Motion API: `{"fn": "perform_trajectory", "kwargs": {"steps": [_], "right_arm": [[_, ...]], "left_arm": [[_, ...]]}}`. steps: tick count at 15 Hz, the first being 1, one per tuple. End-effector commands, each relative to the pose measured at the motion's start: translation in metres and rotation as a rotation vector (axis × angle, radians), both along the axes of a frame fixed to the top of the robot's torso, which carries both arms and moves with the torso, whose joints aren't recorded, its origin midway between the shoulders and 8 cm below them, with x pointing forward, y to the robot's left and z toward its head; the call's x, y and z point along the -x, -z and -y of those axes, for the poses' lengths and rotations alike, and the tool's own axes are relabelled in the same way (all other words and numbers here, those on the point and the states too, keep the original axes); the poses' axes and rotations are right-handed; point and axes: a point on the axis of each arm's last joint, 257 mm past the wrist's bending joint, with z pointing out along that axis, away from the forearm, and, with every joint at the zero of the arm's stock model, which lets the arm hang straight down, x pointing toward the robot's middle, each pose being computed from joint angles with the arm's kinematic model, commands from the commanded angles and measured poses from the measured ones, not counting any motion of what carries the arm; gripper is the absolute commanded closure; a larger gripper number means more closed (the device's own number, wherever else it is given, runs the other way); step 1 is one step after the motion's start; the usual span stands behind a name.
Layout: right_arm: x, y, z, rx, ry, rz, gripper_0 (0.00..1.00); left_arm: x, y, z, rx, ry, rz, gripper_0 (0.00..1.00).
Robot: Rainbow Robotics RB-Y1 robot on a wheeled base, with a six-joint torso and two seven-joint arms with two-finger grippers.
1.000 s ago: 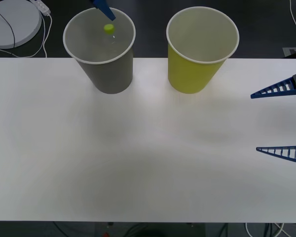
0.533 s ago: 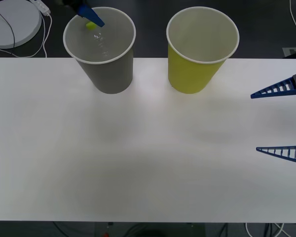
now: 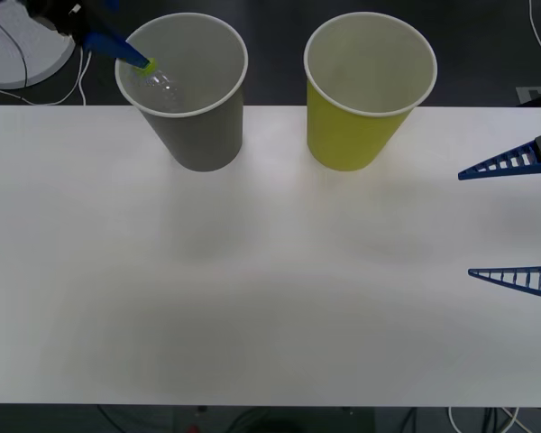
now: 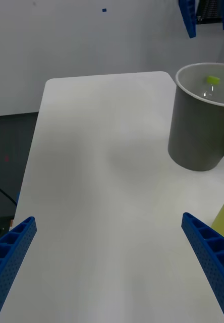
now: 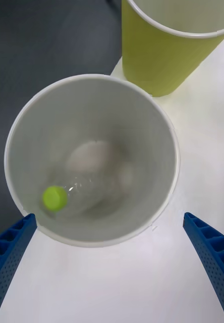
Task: Put the can into the green bin and the plastic bottle into the gray bin
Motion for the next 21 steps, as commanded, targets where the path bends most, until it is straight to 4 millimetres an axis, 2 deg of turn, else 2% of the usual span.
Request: {"fn": "perform_trajectory", "kwargs": {"steps": [1,11,14,21], "right_arm": [[0.0,0.0,0.0,0.0,0.0,0.0,0.0],[0.0,0.0,0.0,0.0,0.0,0.0,0.0],[0.0,0.0,0.0,0.0,0.0,0.0,0.0],[0.0,0.0,0.0,0.0,0.0,0.0,0.0]], "left_arm": [[0.011,0.005,-0.015,0.024,-0.002,-0.001,0.0],[0.039,0.036,-0.049,0.115,0.073,-0.001,0.0],[0.044,0.04,-0.05,0.148,0.079,0.031,0.0],[0.062,0.065,-0.044,0.173,0.089,0.083,0.0]]}}
